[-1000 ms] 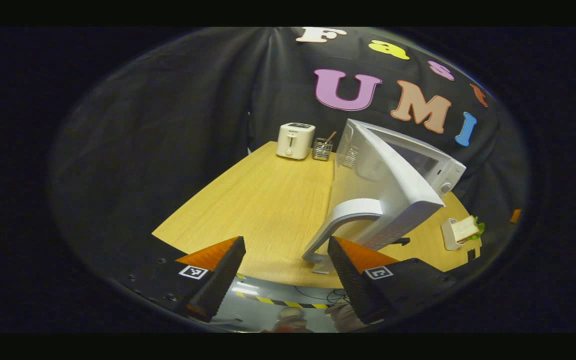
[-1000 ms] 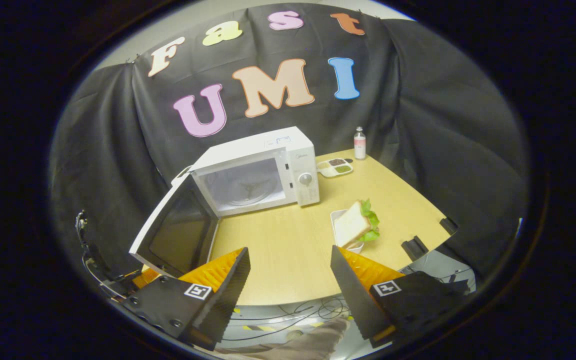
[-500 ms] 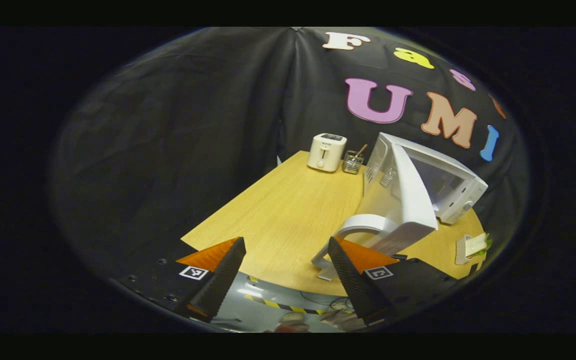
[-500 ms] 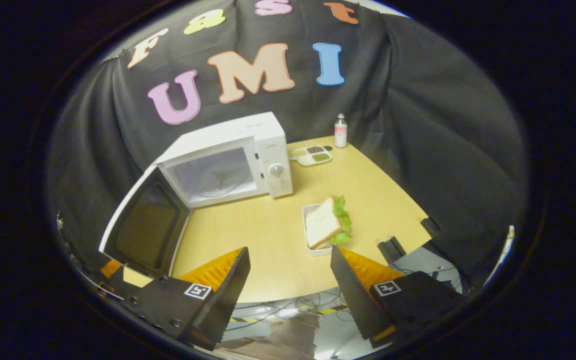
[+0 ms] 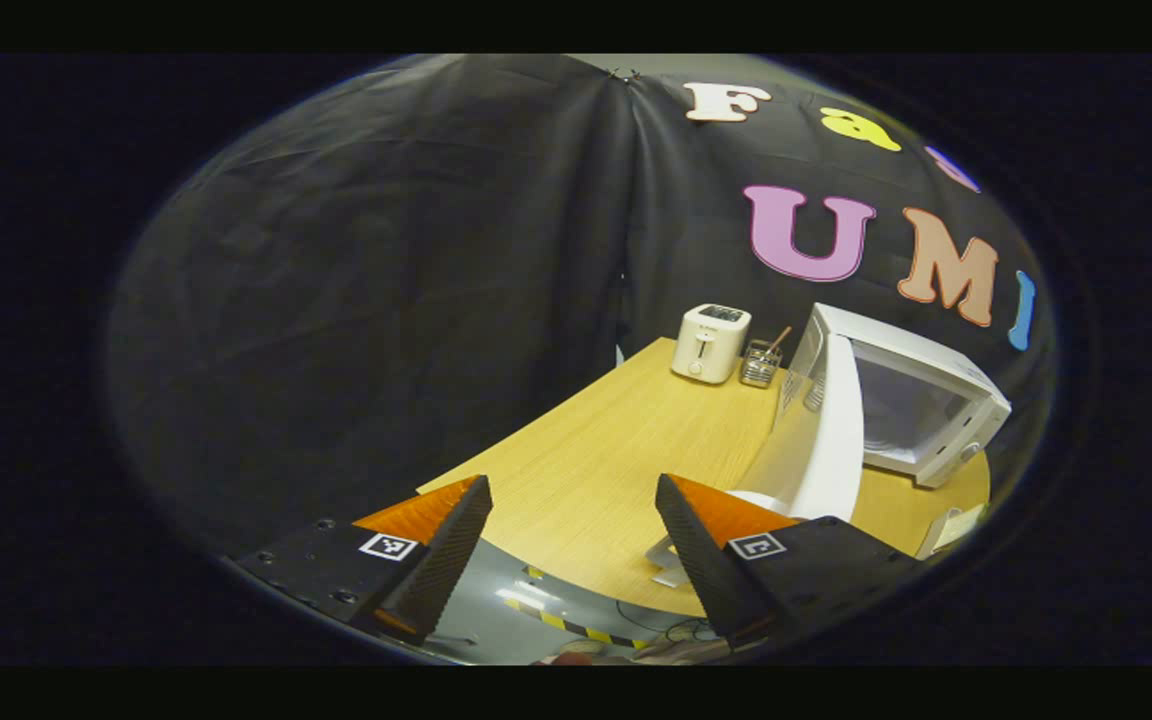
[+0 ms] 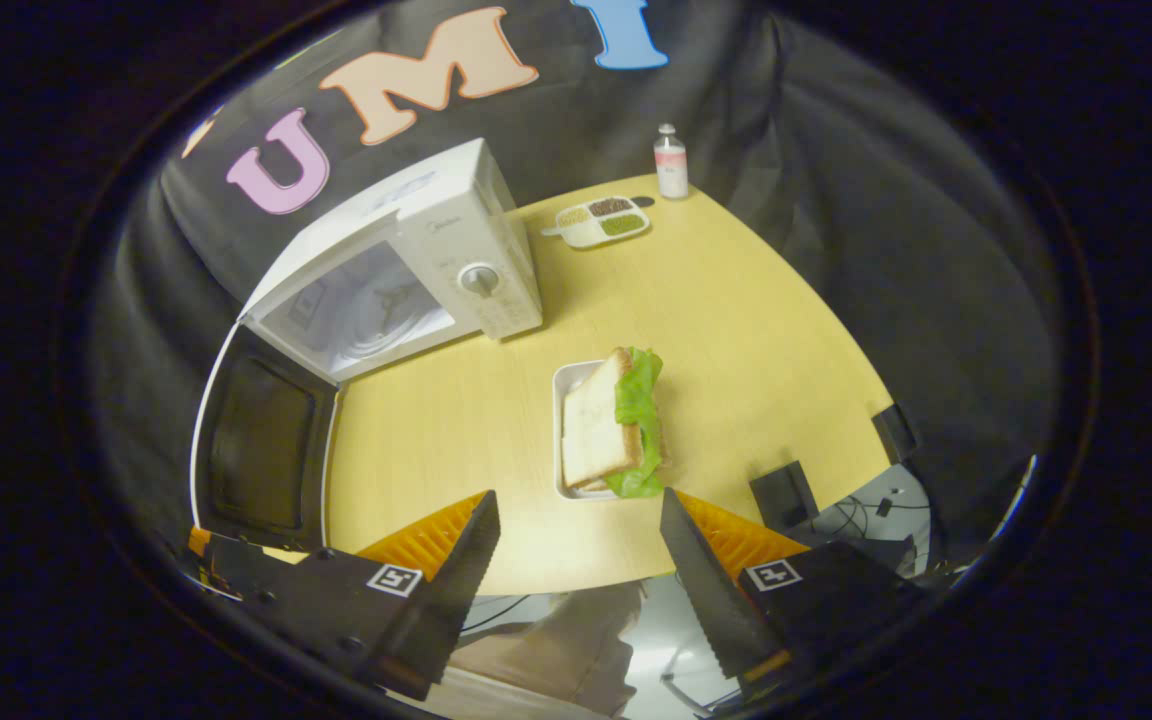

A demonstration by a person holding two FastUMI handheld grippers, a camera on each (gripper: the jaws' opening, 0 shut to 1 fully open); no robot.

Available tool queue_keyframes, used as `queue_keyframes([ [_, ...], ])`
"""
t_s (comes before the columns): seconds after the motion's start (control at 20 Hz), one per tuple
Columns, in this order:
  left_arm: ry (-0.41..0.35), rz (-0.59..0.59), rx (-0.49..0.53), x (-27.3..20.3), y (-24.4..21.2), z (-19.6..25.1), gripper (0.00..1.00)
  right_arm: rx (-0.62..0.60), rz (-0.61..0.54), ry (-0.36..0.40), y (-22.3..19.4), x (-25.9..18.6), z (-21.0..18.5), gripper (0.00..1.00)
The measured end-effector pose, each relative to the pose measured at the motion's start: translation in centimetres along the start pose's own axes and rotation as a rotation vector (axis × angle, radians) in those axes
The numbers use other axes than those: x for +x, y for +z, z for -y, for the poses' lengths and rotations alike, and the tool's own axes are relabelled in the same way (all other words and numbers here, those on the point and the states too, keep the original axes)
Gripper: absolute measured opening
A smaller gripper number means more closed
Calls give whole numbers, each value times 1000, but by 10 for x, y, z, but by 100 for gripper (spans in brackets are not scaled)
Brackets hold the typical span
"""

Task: Open the microwave oven with the left hand, put the food in, and close the microwave oven.

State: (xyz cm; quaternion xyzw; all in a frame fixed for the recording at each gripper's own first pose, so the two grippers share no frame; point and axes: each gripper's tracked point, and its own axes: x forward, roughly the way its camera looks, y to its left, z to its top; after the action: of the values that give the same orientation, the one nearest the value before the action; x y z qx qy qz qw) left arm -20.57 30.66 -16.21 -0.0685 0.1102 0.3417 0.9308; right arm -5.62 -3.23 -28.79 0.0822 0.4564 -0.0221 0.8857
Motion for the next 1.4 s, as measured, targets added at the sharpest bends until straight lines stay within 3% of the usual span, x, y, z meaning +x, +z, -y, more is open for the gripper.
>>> queue_keyframes([
  [0.2,55,81,-11,-24,23,13,96,28,-127,53,12,37,23,89],
  [0.25,73,105,-16,-31,31,13,96,26,-167,60,11,46,29,98],
  [0.6,200,202,0,-81,57,20,93,84,-333,154,4,92,38,98],
  [0.65,209,205,-4,-85,58,24,96,90,-348,159,2,96,39,88],
  [0.9,206,202,-17,-90,62,41,94,128,-409,197,-4,114,34,87],
  [0.95,210,199,-9,-89,62,44,96,132,-426,202,-4,113,33,77],
  [1.1,214,185,15,-84,66,50,94,100,-445,216,-12,118,32,77],
  [1.25,214,156,12,-75,62,51,94,110,-457,244,-13,117,25,52],
  [1.35,208,144,-9,-71,61,53,95,144,-459,271,-7,116,21,52],
  [1.4,207,134,-13,-68,59,54,96,177,-467,265,-9,114,19,44],
])
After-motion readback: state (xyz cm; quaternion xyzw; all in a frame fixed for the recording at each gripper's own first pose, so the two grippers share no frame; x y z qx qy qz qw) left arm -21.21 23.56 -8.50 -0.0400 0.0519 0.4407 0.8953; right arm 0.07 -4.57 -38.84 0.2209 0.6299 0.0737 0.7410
